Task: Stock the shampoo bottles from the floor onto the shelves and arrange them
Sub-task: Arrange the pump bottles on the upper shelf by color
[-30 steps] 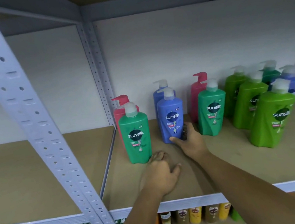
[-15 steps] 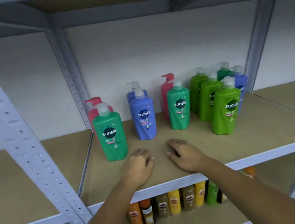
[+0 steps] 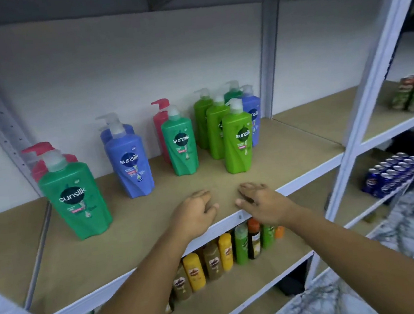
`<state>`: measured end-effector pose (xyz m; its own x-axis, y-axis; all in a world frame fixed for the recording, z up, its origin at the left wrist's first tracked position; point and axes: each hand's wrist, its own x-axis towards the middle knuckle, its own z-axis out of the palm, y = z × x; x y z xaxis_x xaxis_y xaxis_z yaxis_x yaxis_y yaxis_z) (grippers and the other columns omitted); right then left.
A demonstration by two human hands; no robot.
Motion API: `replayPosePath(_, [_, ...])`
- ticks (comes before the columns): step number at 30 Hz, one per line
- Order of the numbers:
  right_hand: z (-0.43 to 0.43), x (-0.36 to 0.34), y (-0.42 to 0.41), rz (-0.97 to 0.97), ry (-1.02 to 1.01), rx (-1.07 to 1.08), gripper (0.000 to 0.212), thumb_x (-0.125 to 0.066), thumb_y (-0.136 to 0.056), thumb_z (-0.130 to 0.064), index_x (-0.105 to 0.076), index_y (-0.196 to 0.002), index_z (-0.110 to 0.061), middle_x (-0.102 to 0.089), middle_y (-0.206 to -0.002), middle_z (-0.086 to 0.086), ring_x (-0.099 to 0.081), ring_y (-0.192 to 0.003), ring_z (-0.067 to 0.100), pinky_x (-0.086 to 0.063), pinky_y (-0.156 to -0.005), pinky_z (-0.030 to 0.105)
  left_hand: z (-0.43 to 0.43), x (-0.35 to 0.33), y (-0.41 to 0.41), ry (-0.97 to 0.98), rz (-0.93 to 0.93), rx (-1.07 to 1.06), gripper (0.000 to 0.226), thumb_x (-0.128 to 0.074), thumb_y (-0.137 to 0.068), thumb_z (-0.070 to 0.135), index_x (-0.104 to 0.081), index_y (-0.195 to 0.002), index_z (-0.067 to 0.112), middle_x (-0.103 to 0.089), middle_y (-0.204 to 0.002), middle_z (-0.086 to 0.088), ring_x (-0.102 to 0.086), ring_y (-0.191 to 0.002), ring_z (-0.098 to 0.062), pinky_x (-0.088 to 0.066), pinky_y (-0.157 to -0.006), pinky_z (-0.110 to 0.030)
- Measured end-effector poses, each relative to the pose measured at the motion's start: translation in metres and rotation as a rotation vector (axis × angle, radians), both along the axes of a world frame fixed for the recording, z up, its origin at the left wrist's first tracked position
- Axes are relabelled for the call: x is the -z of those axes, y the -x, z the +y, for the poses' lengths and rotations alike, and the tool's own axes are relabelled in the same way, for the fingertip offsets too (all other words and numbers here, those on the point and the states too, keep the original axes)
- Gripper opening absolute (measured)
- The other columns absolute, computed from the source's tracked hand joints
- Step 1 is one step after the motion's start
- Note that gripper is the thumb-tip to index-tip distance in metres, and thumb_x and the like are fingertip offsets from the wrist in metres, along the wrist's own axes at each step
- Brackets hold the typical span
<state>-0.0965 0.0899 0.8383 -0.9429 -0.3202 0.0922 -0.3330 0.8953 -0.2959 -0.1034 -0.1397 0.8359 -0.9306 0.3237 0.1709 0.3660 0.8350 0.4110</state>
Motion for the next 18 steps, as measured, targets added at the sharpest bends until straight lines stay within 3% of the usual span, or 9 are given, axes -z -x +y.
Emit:
replayPosePath(11, [0.080,-0.003,0.061,0.011,-0.021,0.143,0.049,-0.038,-0.105,-0.042,-0.052,-0.138,-0.010,-0.046,-0.150,0.008,-0.038,-0.140,0.025,-0.025,-0.114,0.040,0.052,-0.004,0.064,0.034,0.007,-0.064,0.056,-0.054,-0.099,0.042,-0.051,-0.146,0.011,-0.048,-0.153,-0.007,-0.040,-0.143,-0.022,-0.029,-0.115,-0.026])
replayPosePath(15, [0.100,-0.005,0.109,0.017,0.001,0.170,0.043,-0.044,-0.101,-0.046,-0.056,-0.122,-0.010,-0.058,-0.133,0.011,-0.050,-0.128,0.029,-0.033,-0.105,0.038,0.057,0.003,0.078,0.014,0.013,-0.126,0.057,-0.055,-0.098,0.044,-0.054,-0.144,0.012,-0.048,-0.153,-0.007,-0.041,-0.143,-0.021,-0.028,-0.116,-0.025])
replayPosePath(18, [0.107,-0.009,0.142,-0.016,0.139,0.215,0.054,-0.051,-0.099,-0.045,-0.048,-0.135,-0.005,-0.058,-0.134,0.017,-0.052,-0.125,0.033,-0.036,-0.102,0.035,0.053,0.009,0.079,0.015,0.032,-0.178,0.061,-0.055,-0.094,0.051,-0.057,-0.141,0.012,-0.051,-0.151,-0.007,-0.044,-0.141,-0.021,-0.029,-0.115,-0.024])
